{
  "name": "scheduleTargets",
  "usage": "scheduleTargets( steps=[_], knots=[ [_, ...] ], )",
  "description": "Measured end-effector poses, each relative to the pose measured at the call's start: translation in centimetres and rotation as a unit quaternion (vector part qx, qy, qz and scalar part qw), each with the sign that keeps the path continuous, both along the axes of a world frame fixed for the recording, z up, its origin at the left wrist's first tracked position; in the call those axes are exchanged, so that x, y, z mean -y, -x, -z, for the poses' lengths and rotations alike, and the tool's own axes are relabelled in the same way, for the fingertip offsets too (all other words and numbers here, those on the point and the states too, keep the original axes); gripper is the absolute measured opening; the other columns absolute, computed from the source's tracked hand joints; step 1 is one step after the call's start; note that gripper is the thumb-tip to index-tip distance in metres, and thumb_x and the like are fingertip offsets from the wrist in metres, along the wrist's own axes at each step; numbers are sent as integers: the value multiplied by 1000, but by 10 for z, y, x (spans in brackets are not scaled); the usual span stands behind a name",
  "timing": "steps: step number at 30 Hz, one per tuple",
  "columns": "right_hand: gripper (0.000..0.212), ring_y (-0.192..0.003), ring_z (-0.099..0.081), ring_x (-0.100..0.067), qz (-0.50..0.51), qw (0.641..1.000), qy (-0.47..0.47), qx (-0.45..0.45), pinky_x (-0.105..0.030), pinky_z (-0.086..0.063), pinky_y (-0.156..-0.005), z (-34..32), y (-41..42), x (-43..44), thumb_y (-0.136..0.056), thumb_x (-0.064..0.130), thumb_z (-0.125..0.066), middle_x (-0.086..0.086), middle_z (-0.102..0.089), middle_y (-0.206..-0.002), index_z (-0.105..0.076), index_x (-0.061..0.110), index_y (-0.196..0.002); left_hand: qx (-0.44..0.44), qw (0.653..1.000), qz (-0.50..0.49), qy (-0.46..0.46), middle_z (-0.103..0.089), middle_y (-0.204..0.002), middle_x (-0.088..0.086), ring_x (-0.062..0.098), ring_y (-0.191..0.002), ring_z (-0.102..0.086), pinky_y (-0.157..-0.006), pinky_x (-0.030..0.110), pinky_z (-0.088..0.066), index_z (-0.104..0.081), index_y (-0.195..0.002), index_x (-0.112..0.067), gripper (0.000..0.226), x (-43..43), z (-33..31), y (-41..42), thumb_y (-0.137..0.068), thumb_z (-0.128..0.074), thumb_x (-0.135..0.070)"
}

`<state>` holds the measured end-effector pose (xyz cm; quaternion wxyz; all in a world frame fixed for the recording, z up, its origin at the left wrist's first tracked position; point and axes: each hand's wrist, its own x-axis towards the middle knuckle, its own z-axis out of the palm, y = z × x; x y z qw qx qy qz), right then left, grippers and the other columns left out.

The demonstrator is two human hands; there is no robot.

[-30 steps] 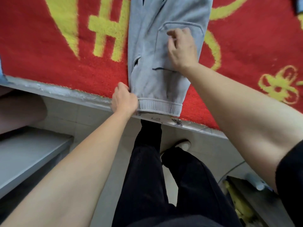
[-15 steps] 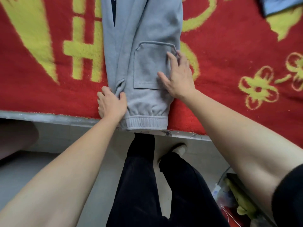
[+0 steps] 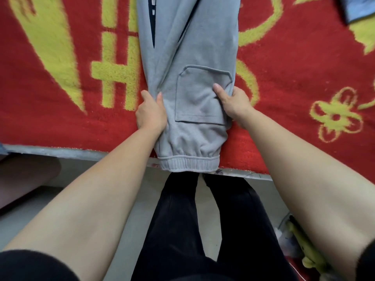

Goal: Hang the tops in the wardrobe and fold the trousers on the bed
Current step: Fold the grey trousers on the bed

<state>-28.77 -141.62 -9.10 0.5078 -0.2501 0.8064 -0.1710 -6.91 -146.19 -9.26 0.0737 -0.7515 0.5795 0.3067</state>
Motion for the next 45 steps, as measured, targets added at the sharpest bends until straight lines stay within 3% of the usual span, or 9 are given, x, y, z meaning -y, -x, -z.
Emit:
scheduleTargets(
  steps=[8, 13, 25, 28, 30, 32, 39, 42, 45],
  knots=[
    [48, -113, -63, -25, 6, 998, -54, 40, -41, -49, -100, 0, 3, -59, -90, 54, -63, -7, -70, -120, -69, 16, -118, 9, 997, -28, -71, -60, -114, 33, 50, -106, -57, -77, 44, -37, -38, -120, -3, 45, -64, -9, -7, -103, -35, -44],
    [60, -124, -55, -32, -96, 990, -99, -8, -33, -45, -98, -22, 27, -30, -87, 47, -67, -11, -61, -131, -54, 8, -131, 52, 992, 6, -112, -49, -132, 25, 45, -121, -50, -95, 48, -40, -40, -130, -2, 49, -43, -40, -5, -98, -50, -38],
    [51, -110, -62, -30, 8, 996, 85, 6, -51, -52, -98, -51, 66, 131, -93, 14, -41, -4, -60, -119, -44, 16, -143, -45, 990, 124, 59, -54, -128, 11, 31, -114, -55, -93, 41, -45, -51, -130, -15, 43, 98, -57, 59, -97, -51, -43],
    [42, -104, -65, -27, 69, 988, 138, -28, -50, -52, -98, -26, 63, 168, -90, 21, -42, -5, -67, -116, -58, 21, -129, -66, 971, 209, 96, -61, -119, 5, 25, -109, -59, -88, 40, -48, -58, -121, -17, 53, 119, -33, 71, -92, -51, -61],
    [19, -87, -62, -20, 102, 981, 159, -47, -51, -54, -94, -13, 57, 189, -90, 32, -49, 1, -67, -91, -65, 27, -98, -84, 958, 244, 128, -66, -108, 2, 22, -99, -62, -82, 36, -49, -65, -111, -19, 53, 129, -20, 74, -87, -57, -65],
    [28, -73, -59, -19, 117, 978, 158, -63, -50, -55, -83, -9, 50, 208, -89, 44, -55, 4, -57, -70, -55, 26, -68, -122, 951, 243, 150, -70, -100, 4, 25, -94, -64, -80, 36, -49, -72, -102, -18, 36, 135, -12, 73, -90, -62, -51],
    [17, -78, -51, -6, 19, 954, 237, -184, -19, -38, -68, -38, 13, 269, -91, 25, -56, 11, -56, -80, -54, 26, -74, -219, 956, 61, 185, -72, -81, 6, 22, -76, -63, -73, 31, -43, -75, -87, -10, 21, 161, -31, 41, -92, -63, -27],
    [9, -88, -55, -8, -72, 940, 294, -158, -21, -42, -83, -41, -23, 302, -96, 25, -53, 6, -62, -96, -61, 19, -97, -212, 962, 6, 170, -70, -79, 3, 23, -77, -63, -74, 34, -46, -73, -86, -11, 21, 171, -29, 23, -93, -61, -27],
    [21, -105, -53, -21, -270, 937, 175, -136, -31, -41, -94, -20, -46, 316, -103, 24, -40, -6, -61, -116, -55, 12, -110, -187, 977, -62, 84, -70, -86, -1, 22, -85, -65, -83, 36, -51, -70, -86, -16, 18, 175, -9, 2, -93, -62, -29]
  ],
)
